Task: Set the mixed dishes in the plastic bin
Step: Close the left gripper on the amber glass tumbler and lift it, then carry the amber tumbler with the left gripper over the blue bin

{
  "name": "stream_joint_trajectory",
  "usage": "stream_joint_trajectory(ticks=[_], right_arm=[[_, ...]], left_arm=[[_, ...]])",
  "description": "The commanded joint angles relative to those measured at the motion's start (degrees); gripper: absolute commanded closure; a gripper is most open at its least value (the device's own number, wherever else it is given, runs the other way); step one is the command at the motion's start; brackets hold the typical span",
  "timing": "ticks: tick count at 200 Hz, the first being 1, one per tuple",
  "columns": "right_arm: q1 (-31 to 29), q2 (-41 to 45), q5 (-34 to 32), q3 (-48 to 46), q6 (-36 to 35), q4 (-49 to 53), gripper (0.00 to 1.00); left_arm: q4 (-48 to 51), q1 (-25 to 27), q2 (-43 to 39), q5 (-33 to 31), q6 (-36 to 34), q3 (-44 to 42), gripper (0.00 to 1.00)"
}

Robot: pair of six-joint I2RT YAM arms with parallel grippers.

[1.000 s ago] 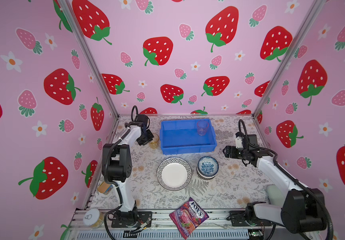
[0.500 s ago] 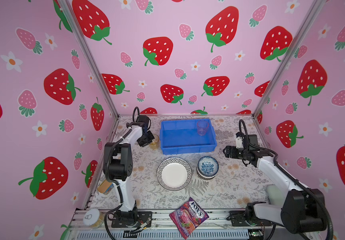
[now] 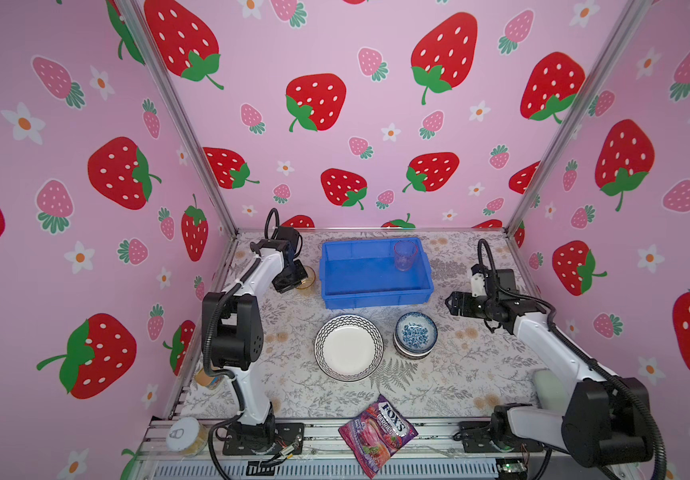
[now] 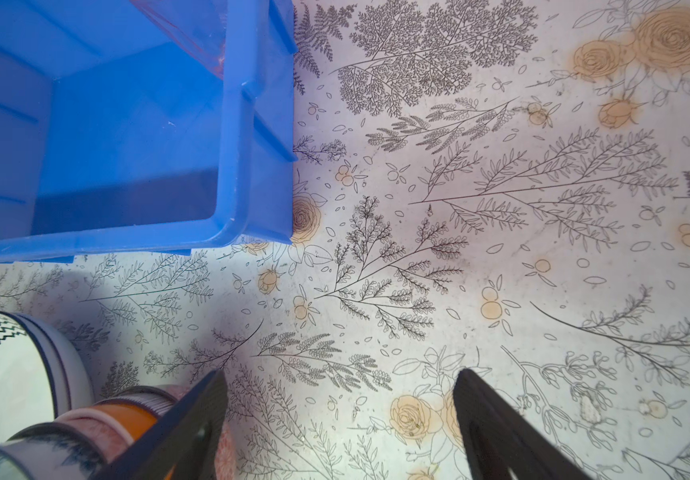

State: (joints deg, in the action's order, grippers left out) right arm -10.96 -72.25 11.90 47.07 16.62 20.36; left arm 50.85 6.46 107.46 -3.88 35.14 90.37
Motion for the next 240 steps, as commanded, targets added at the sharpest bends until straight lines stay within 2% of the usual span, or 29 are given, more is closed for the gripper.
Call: stream_joint_trajectory(ticks=[1, 49, 113, 183, 217, 240], right_arm=[[0.4, 0.9, 1.3, 0.1, -1.0, 0.7, 0.12], [0.5, 0.2, 2.7, 0.8, -1.2, 1.1, 0.12], [0.4, -0.7, 4.1, 1.0, -0.9, 0.9, 0.12], [0.4, 0.9, 5.5, 2.0, -0.5, 3.1, 0.12], [0.4, 1.8, 5.6, 2.2, -0.4, 4.3, 0.12], [0.4, 2.5, 5.5, 2.1, -0.2, 4.9, 0.12]], left_arm=[[6.3, 1.9, -2.6, -4.1, -1.5, 3.7, 1.00], [12.3, 5.6, -6.5, -7.3, -2.6, 7.3, 1.00], [16.6, 11.9, -5.1, -4.7, -4.0, 18.5, 1.00], [19.1, 20.5, 8.4, -2.9, -6.6, 39.8, 1.00], [15.8, 23.3, 15.6, 0.3, -7.1, 48.6, 1.00], [11.5, 24.3, 18.8, 2.9, -6.8, 50.6, 1.00]])
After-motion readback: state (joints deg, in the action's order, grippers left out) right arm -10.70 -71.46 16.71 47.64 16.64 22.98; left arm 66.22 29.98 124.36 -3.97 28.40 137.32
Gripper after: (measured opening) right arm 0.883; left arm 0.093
